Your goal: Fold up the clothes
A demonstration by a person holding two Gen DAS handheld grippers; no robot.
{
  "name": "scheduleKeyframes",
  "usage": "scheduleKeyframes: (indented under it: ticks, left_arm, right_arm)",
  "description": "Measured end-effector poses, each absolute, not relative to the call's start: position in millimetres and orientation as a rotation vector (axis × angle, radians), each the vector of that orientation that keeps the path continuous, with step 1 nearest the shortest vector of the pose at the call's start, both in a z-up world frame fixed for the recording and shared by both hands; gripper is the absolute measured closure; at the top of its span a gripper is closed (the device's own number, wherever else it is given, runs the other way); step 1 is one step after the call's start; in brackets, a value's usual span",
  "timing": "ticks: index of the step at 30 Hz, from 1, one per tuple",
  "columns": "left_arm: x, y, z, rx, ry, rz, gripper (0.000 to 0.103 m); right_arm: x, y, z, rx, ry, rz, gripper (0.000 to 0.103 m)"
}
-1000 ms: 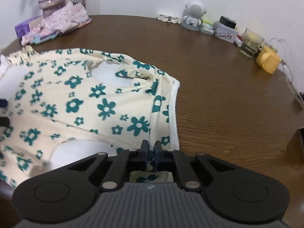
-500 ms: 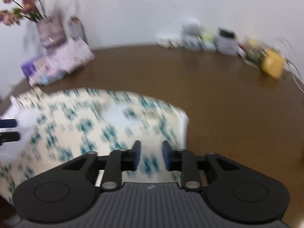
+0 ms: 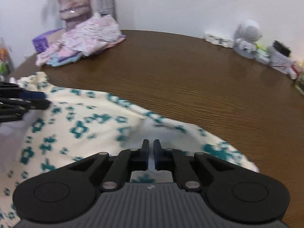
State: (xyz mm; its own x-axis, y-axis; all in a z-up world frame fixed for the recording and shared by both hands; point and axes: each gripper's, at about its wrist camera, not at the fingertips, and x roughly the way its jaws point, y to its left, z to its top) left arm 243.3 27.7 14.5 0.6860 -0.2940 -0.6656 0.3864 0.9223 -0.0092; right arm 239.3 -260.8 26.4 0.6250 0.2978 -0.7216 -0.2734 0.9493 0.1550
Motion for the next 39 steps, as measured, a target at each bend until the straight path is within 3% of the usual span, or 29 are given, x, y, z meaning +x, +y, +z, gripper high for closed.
scheduleKeyframes:
  ticks: [3,5,6,7,12,20,22,24,26,28,29,32,39]
  left_arm:
    - [243,31,16,0.106,0.708,-0.376,0.078]
    - [242,31,18,0.115,0.695,-0.363,0.078]
    - [241,31,19,0.122,0.688,-0.356,0.078]
    - [242,32,18,0.132,0.690,-0.345,0.078]
    - [244,40,14,0.114,0.692,-0.338,0.079]
    - [248,49,12,0.058,0.688,-0.342,0.079]
    - [247,54,19,0.015,0.697,-0.352,0.078]
    - [239,57,30,-0.006,0.677,-0.361,0.065]
    - [226,57,43,-0.013,0.645,-0.374,0.039]
    - [208,52,54,-0.013,0.625,-0.407,0.026]
    - [198,49,58,-0.011,0.617,-0.423,0.020]
    - [164,41,66,-0.007,0.587,-0.467,0.012]
    - [94,32,62,-0.069,0.576,-0.432,0.008]
  right_arm:
    - [240,-261,28,0.040,0.821,0.328,0.095]
    - [241,-260,29,0.045,0.813,0.327,0.087]
    - [241,-254,26,0.008,0.813,0.329,0.071]
    - [242,-247,23,-0.030,0.813,0.330,0.061]
    - [244,-214,9,-0.217,0.811,0.334,0.071]
    - [242,-258,7,-0.093,0.818,0.274,0.071]
    - [229,-262,17,-0.032,0.794,0.280,0.065]
    - [215,-267,29,0.017,0.760,0.323,0.054]
    - [193,-269,39,0.025,0.719,0.345,0.040]
    - [172,-269,47,0.025,0.684,0.353,0.023]
    - [162,-268,50,0.027,0.669,0.356,0.020]
    - [137,-271,52,0.066,0.642,0.347,0.001]
    - [85,-278,46,0.096,0.589,0.270,0.001]
